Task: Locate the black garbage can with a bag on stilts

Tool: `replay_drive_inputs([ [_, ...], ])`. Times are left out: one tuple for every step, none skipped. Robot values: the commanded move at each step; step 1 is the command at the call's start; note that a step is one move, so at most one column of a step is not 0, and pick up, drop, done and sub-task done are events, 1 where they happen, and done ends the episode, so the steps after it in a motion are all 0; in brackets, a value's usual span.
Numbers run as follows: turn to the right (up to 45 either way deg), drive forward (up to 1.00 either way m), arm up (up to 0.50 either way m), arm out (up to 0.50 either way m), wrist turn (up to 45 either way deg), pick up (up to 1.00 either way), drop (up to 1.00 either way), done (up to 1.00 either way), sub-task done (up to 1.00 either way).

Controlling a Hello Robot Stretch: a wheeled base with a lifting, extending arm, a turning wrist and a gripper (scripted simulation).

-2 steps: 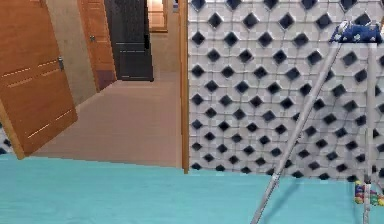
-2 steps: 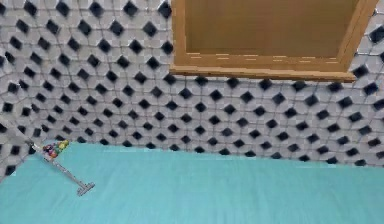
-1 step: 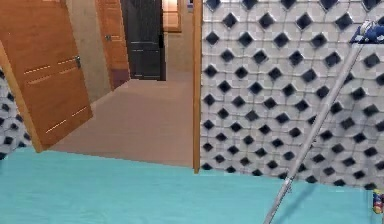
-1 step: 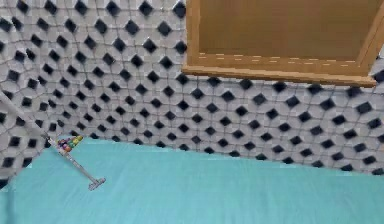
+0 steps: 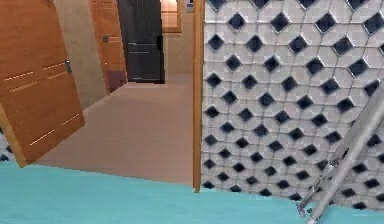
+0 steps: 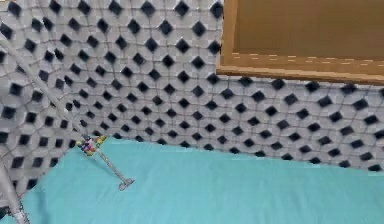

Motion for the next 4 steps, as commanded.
replay_drive_inputs([
  [-15.0,0.0,0.0,0.0,0.0,0.0,0.0,0.0,0.0],
  [0.0,1.0,0.0,0.0,0.0,0.0,0.0,0.0,0.0],
  [0.0,1.0,0.0,0.0,0.0,0.0,0.0,0.0,0.0],
  [0.0,1.0,0.0,0.0,0.0,0.0,0.0,0.0,0.0],
])
